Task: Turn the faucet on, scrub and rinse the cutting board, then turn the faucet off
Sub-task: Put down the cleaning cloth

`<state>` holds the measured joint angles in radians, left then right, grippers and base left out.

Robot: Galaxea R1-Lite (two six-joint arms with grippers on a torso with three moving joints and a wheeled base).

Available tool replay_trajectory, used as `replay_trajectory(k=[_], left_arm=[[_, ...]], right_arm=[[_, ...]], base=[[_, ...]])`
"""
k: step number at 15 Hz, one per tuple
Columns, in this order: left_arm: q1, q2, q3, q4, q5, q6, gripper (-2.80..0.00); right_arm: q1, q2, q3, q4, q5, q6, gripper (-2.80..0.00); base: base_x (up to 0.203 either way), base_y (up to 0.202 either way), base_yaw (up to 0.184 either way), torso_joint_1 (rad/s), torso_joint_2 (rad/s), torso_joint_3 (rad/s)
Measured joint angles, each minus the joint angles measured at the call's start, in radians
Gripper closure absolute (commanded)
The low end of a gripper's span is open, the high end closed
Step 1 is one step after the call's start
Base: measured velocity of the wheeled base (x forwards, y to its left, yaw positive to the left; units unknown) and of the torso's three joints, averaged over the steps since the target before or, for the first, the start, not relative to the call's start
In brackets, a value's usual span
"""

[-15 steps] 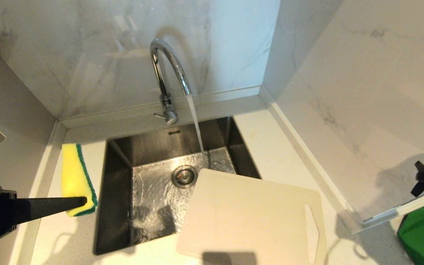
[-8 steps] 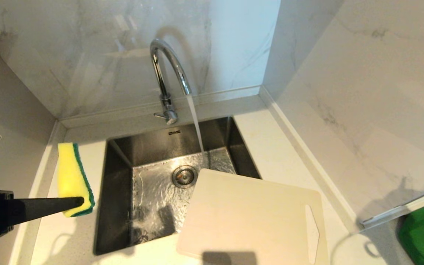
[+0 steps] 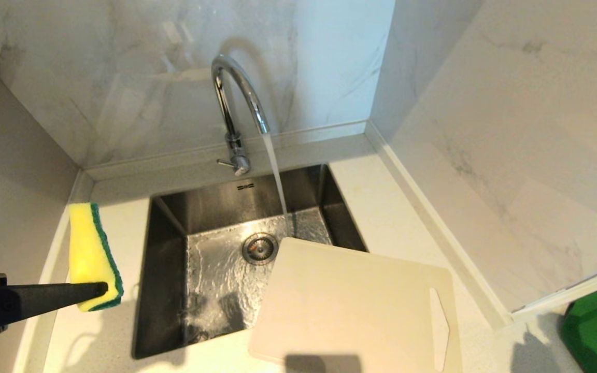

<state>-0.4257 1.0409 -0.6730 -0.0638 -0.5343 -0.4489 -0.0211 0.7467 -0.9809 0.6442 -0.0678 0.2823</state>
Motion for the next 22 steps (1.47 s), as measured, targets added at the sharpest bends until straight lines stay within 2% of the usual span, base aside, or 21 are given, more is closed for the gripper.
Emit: replay_trajectory(k=[2,5,8,10,15,17,19,22], left_arm=[[0.0,-0.01,0.0,0.001,0.0,0.023,0.0],[0.0,-0.026,0.012,0.027,0.004,0.033,0.0],[0.001,-0.034,0.016,0.054,0.023,0.044,0.0],[0.001,-0.035,0.013,0.057,0.038,0.047,0.0],[0.001,-0.039,0.017,0.059,0.047,0.047,0.0],[0.001,-0.039,0.013,0.057,0.048,0.047,0.0],[0.001,-0.037,0.01,0.053,0.048,0.047,0.0],[0.001,-0.038,0.009,0.053,0.048,0.046,0.0]], right_arm=[[-0.001,-0.116,0.154,-0.045,0.068,-0.078,0.0],[-0.001,-0.264,0.395,-0.18,0.158,-0.188,0.0],[-0.002,-0.394,0.603,-0.368,0.176,-0.232,0.0],[-0.002,-0.481,0.71,-0.429,0.174,-0.249,0.0],[0.005,-0.664,0.849,-0.435,0.154,-0.267,0.0],[0.006,-0.711,0.867,-0.438,0.13,-0.267,0.0],[0.007,-0.734,0.889,-0.438,0.066,-0.258,0.0],[0.008,-0.745,0.898,-0.445,0.056,-0.251,0.0]], base=[[0.0,0.0,0.0,0.0,0.0,0.0],[0.0,0.0,0.0,0.0,0.0,0.0],[0.0,0.0,0.0,0.0,0.0,0.0],[0.0,0.0,0.0,0.0,0.0,0.0],[0.0,0.0,0.0,0.0,0.0,0.0],[0.0,0.0,0.0,0.0,0.0,0.0],[0.0,0.0,0.0,0.0,0.0,0.0],[0.0,0.0,0.0,0.0,0.0,0.0]])
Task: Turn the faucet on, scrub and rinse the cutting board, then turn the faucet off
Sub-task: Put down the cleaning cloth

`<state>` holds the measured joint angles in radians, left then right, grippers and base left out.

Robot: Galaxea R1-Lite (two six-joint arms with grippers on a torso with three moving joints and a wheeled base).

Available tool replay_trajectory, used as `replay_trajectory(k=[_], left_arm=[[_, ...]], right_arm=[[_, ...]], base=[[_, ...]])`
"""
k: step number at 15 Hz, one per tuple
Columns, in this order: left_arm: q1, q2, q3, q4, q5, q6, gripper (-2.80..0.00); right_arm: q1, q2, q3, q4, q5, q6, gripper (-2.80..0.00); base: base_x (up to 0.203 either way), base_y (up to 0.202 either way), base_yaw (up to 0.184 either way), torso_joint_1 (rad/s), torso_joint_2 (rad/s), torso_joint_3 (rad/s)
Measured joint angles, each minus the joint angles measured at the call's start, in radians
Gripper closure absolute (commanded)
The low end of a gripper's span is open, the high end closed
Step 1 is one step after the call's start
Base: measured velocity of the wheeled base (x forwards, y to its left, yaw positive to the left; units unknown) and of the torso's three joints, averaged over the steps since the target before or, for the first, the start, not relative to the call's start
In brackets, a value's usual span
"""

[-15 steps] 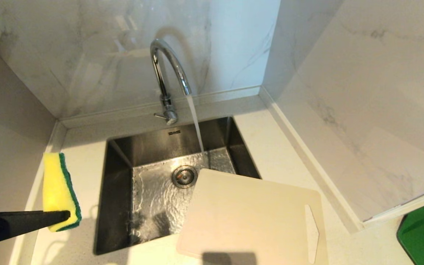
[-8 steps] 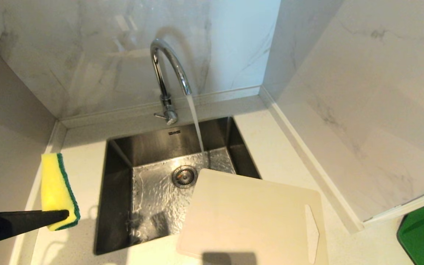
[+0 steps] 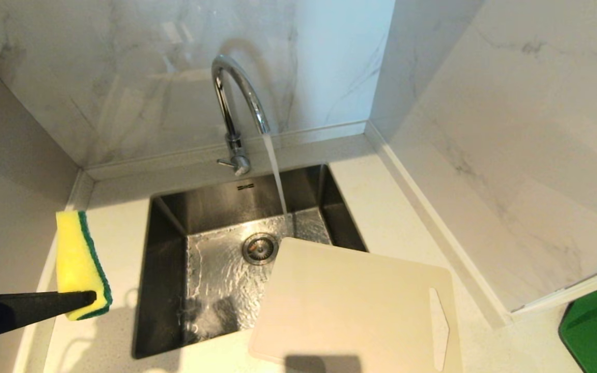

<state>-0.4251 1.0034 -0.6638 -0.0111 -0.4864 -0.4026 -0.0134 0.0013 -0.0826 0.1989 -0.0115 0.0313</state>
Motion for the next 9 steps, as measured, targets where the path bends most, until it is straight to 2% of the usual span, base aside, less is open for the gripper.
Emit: replay_trajectory(k=[2,5,8,9], left_arm=[[0.0,0.006,-0.004,-0.001,0.005,0.001,0.0],[0.001,0.053,-0.013,-0.001,0.082,0.037,0.0],[0.001,0.146,-0.013,-0.004,0.213,0.202,0.0],[0.001,0.177,-0.025,0.0,0.234,0.23,0.0]], right_arm=[[0.0,-0.002,0.002,0.001,-0.001,0.0,0.0],[0.0,-0.003,0.003,0.002,-0.001,0.001,0.0],[0.0,-0.003,0.003,0.004,-0.001,0.001,0.0],[0.0,-0.003,0.003,0.004,0.0,0.001,0.0]], base=[[0.0,0.0,0.0,0.0,0.0,0.0],[0.0,0.0,0.0,0.0,0.0,0.0],[0.0,0.0,0.0,0.0,0.0,0.0],[0.0,0.0,0.0,0.0,0.0,0.0]])
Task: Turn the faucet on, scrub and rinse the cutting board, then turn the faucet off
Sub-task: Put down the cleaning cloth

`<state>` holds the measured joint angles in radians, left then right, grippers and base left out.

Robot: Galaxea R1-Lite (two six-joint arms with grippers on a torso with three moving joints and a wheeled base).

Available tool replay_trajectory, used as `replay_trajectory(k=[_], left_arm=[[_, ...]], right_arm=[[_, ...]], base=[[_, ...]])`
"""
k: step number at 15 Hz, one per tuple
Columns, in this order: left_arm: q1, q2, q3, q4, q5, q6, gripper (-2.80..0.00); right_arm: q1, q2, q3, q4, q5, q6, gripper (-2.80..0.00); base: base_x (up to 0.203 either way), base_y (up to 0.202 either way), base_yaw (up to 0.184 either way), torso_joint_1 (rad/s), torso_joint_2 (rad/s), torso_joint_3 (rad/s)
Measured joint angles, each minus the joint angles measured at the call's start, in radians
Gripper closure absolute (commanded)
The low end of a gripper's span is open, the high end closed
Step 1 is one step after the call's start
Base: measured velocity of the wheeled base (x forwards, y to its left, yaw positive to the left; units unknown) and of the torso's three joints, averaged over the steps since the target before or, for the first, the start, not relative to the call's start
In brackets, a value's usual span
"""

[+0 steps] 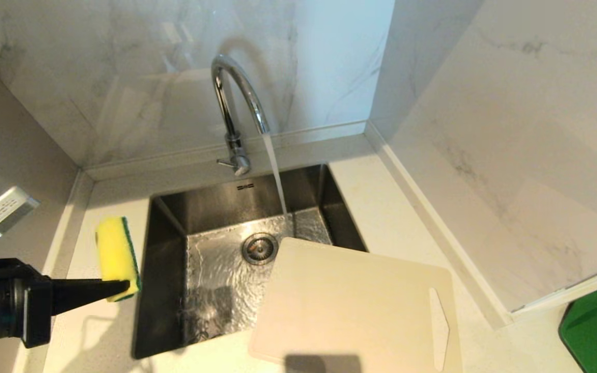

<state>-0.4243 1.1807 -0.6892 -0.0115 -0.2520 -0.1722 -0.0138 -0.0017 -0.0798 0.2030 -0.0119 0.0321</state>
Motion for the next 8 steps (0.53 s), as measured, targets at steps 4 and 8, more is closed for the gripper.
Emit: replay_trajectory(k=[4,8], left_arm=[[0.02,0.105,-0.073,0.086,0.019,0.058,0.0],[0.089,0.218,-0.205,0.272,0.089,0.145,0.0]], right_arm=[[0.0,0.0,0.0,0.0,0.0,0.0,0.0],[0.0,0.0,0.0,0.001,0.0,0.0,0.0]], base=[[0.0,0.0,0.0,0.0,0.0,0.0],[0.0,0.0,0.0,0.0,0.0,0.0]])
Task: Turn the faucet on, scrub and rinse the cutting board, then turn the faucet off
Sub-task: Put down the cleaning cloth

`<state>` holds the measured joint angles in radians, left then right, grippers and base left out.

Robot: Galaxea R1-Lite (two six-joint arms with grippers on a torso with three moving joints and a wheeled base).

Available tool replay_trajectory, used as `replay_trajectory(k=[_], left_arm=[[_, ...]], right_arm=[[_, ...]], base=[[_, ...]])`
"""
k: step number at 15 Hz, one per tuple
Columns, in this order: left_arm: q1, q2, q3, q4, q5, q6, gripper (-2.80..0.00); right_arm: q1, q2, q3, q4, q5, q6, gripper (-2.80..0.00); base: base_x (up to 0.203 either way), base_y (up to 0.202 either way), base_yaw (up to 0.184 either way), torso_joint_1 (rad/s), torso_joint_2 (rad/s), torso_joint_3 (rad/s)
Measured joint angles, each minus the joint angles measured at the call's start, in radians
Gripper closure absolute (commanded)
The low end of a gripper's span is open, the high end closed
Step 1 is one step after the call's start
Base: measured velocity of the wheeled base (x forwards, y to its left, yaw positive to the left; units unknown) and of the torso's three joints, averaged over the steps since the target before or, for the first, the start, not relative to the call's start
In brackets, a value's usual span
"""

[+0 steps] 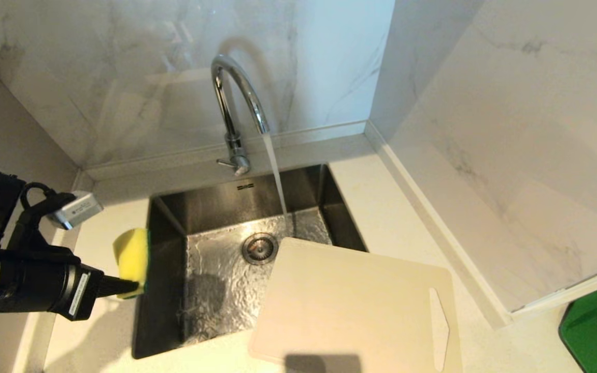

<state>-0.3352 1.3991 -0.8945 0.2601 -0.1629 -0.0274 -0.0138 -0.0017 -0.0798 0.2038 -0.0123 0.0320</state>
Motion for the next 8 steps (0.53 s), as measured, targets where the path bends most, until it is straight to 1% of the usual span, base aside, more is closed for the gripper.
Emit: replay_trajectory(k=[2,3,8], left_arm=[[0.065,0.053,-0.063,0.074,0.004,0.001,0.0],[0.092,0.077,-0.077,0.084,0.006,0.002,0.0],[0.232,0.227,-0.15,0.081,0.012,0.007,0.0]], right_arm=[[0.0,0.0,0.0,0.0,0.0,0.0,0.0],[0.0,0.0,0.0,0.0,0.0,0.0,0.0],[0.0,0.0,0.0,0.0,0.0,0.0,0.0]], base=[[0.0,0.0,0.0,0.0,0.0,0.0],[0.0,0.0,0.0,0.0,0.0,0.0],[0.0,0.0,0.0,0.0,0.0,0.0]])
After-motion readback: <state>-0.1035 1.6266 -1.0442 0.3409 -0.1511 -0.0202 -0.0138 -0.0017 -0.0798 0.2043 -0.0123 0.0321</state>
